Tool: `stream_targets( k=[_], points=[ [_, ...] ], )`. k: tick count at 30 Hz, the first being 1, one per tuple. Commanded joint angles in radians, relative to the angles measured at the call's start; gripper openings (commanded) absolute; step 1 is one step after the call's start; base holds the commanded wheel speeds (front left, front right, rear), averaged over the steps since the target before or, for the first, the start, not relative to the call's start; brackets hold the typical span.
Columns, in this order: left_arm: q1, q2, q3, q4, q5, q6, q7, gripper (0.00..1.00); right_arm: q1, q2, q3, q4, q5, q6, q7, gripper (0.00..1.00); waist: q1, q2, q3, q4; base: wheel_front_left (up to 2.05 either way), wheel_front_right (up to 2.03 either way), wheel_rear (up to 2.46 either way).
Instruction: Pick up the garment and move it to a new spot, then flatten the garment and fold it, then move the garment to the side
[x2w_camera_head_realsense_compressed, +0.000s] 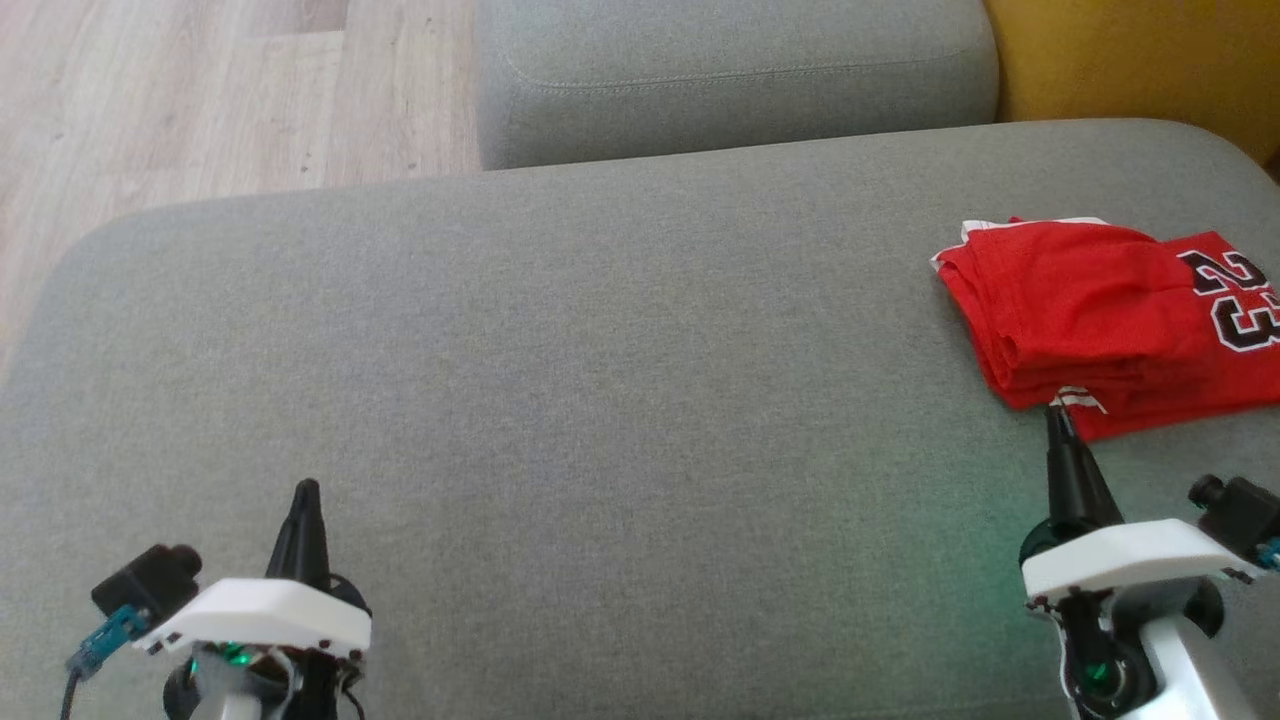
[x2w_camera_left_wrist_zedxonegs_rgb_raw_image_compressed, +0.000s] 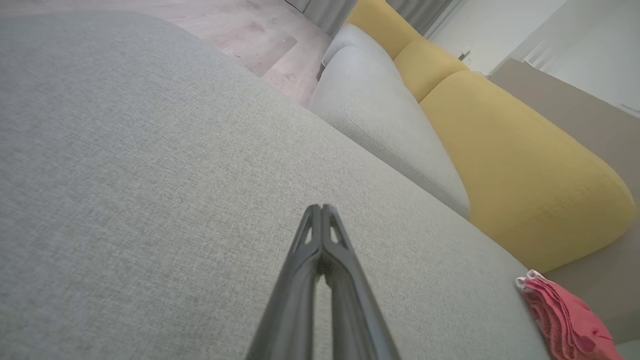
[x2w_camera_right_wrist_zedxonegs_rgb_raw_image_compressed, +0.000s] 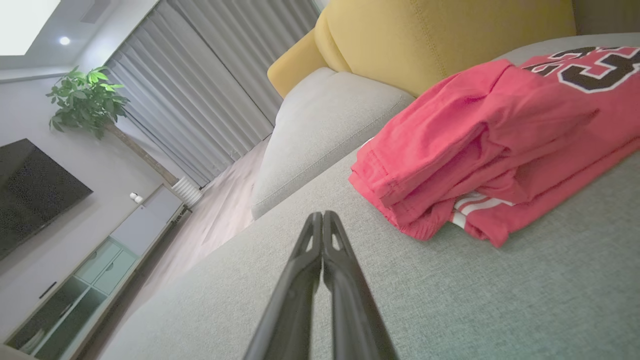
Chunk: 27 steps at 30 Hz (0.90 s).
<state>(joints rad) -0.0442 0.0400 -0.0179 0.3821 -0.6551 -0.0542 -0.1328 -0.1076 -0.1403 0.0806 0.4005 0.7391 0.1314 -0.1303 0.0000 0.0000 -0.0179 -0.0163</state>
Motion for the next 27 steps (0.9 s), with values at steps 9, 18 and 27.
stream_targets(
  k=[9,18,27],
  points=[
    [-0.052,0.007,0.034,-0.05,-0.119,-0.015,0.028,0.0,-0.032,0.004,-0.028,-0.052,0.11,0.0,0.029,0.0,0.0,0.0,0.002,0.002,0.0,0.0,0.0],
    [-0.054,0.008,0.047,-0.062,-0.232,-0.023,0.057,0.0,-0.028,0.015,-0.05,-0.066,0.213,0.0,0.058,0.0,0.0,0.0,0.005,0.004,0.0,0.0,0.0],
    [-0.055,0.008,0.059,-0.072,-0.333,-0.031,0.084,0.0,-0.024,0.026,-0.071,-0.078,0.304,0.0,0.084,0.0,0.0,0.0,0.007,0.006,0.0,0.0,0.0]
  ],
)
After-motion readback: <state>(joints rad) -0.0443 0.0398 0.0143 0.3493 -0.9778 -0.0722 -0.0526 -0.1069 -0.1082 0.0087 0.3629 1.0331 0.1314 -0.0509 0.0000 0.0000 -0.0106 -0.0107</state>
